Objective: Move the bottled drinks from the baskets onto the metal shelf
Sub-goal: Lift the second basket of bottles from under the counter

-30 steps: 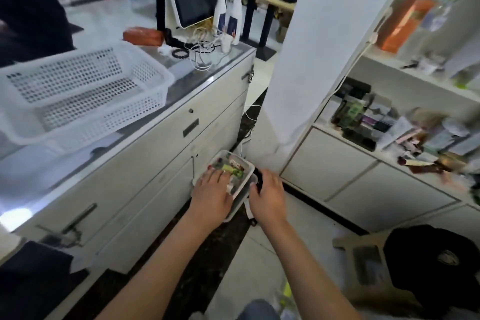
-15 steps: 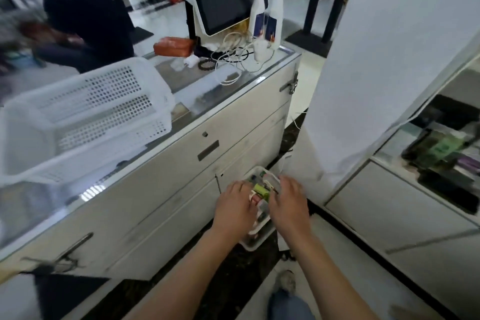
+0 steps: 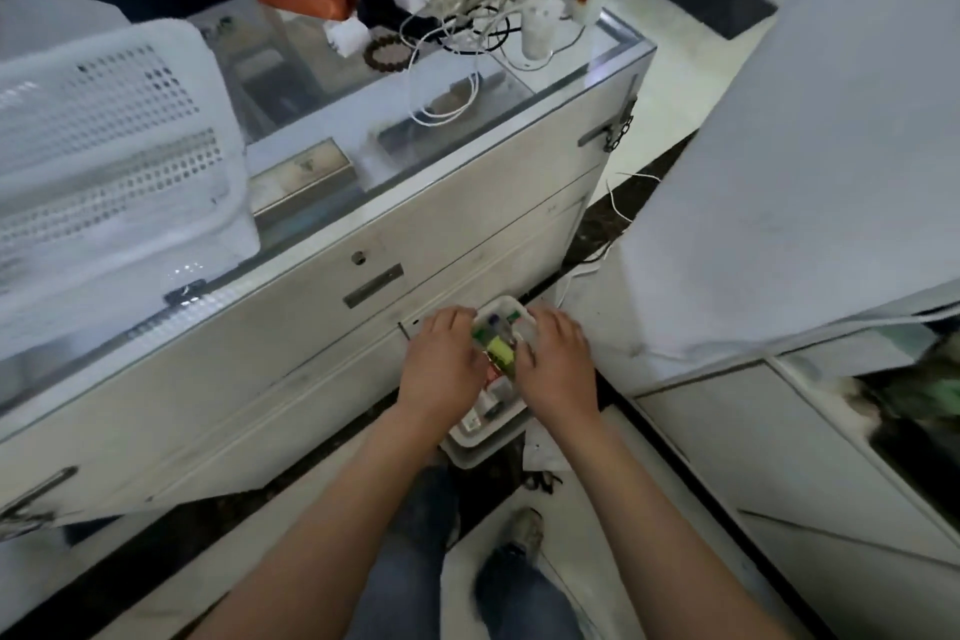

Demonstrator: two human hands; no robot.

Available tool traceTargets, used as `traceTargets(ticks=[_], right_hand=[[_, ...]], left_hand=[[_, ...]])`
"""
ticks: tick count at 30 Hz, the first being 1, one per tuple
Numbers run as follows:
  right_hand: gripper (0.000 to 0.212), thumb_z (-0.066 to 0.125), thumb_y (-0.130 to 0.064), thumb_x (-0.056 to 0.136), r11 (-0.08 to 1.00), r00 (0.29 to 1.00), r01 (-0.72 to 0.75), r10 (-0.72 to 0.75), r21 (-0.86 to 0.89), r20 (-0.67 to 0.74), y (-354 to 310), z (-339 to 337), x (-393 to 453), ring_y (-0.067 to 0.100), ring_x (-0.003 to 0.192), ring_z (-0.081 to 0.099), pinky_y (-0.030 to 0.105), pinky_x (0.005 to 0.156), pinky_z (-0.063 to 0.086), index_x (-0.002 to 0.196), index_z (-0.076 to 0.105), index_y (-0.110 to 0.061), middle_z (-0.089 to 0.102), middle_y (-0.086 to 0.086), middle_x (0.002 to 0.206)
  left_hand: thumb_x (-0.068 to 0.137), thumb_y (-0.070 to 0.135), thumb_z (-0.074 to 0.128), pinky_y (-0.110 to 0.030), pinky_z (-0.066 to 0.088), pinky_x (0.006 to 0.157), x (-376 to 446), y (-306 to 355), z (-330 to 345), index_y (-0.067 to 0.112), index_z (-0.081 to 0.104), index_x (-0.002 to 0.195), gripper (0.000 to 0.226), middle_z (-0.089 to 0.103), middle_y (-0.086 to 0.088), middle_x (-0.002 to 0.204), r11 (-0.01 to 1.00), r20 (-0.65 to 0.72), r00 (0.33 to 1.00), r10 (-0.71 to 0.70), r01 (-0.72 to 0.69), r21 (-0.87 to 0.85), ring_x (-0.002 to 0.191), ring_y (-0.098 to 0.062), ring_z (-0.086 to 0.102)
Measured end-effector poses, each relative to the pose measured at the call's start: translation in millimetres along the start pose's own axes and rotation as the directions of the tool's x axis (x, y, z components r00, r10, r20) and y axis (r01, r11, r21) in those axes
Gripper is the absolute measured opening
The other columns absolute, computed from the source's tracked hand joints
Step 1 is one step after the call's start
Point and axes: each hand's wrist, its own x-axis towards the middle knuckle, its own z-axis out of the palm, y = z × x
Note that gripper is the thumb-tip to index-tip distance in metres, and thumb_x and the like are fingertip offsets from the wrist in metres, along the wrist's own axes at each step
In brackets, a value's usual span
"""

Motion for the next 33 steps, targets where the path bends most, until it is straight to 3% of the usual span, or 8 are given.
traceTargets(ticks=[8,12,14,16,21,25,29,33], right_hand=[[0.046,0.055,-0.016,0.093,0.996,0.993,-0.089,0.091,-0.030,0.077,29,47,69,0.033,0.129,0.045,0.041,0.110,0.036,0.138,0.051,-0.005,0.053,0.015,0.139],[0.048,0.054,-0.015,0.094,0.993,0.981,-0.120,0.117,0.011,0.157,69,88,108,0.033,0.131,0.044,0.042,0.111,0.034,0.141,0.049,-0.006,0.051,0.014,0.142],[0.048,0.054,-0.016,0.095,0.989,0.967,-0.148,0.141,0.016,0.213,99,118,130,0.034,0.131,0.044,0.042,0.111,0.035,0.141,0.048,-0.006,0.051,0.015,0.142],[0.048,0.055,-0.017,0.095,0.980,0.944,-0.196,0.179,0.036,0.275,135,154,149,0.035,0.131,0.046,0.044,0.110,0.037,0.141,0.049,-0.005,0.052,0.017,0.142],[0.052,0.054,-0.030,0.097,0.942,0.859,-0.334,0.295,0.020,0.419,237,249,182,0.032,0.132,0.047,0.046,0.110,0.039,0.145,0.045,-0.013,0.048,0.014,0.145],[0.055,0.061,-0.035,0.094,0.916,0.809,-0.401,0.343,0.021,0.476,316,315,207,0.035,0.124,0.051,0.047,0.104,0.045,0.140,0.047,-0.010,0.052,0.018,0.135],[0.082,0.065,-0.050,0.088,0.896,0.787,-0.444,0.395,-0.008,0.474,375,364,237,0.032,0.138,0.040,0.049,0.112,0.038,0.154,0.031,-0.014,0.039,0.014,0.153],[0.093,0.068,-0.055,0.086,0.891,0.804,-0.453,0.391,0.036,0.447,402,400,258,0.029,0.146,0.032,0.047,0.118,0.029,0.157,0.024,-0.015,0.031,0.011,0.160]], left_hand=[[0.090,0.013,0.055,-0.043,0.043,0.099,68,-41,59,0.007,0.050,0.136,0.047,0.052,-0.010,0.135,0.990,0.155,0.987,-0.036,0.057,-0.132,0.125,-0.026,0.046],[0.093,0.017,0.053,-0.044,0.054,0.084,98,-63,114,0.013,0.055,0.127,0.035,0.060,-0.007,0.119,0.931,0.190,0.961,-0.202,0.249,-0.268,0.105,-0.024,0.059],[0.096,0.019,0.051,-0.041,0.052,0.090,107,-80,155,0.012,0.055,0.127,0.032,0.061,-0.008,0.121,0.842,0.250,0.908,-0.337,0.409,-0.351,0.109,-0.025,0.059],[0.098,0.017,0.049,-0.032,0.047,0.091,109,-110,205,0.010,0.055,0.128,0.031,0.059,-0.011,0.126,0.783,0.357,0.825,-0.437,0.545,-0.300,0.112,-0.028,0.058],[0.101,0.030,0.047,-0.040,0.049,0.094,101,-210,308,-0.003,0.055,0.124,0.041,0.060,-0.021,0.122,0.487,0.609,0.452,-0.651,0.865,-0.121,0.111,-0.037,0.059],[0.093,0.051,0.055,-0.034,0.043,0.079,103,-263,367,0.011,0.058,0.080,0.043,0.059,-0.011,0.095,0.166,0.602,0.278,-0.748,0.957,-0.237,0.078,-0.025,0.055],[0.080,0.063,0.065,-0.031,0.045,0.062,113,-287,417,0.021,0.061,0.081,0.043,0.060,0.001,0.082,-0.046,0.578,0.240,-0.780,0.899,-0.435,0.074,-0.018,0.057],[0.068,0.066,0.075,-0.047,0.050,0.096,119,-305,458,0.015,0.070,0.110,0.067,0.072,-0.009,0.105,-0.137,0.623,0.280,-0.730,0.833,-0.535,0.100,-0.029,0.067]])
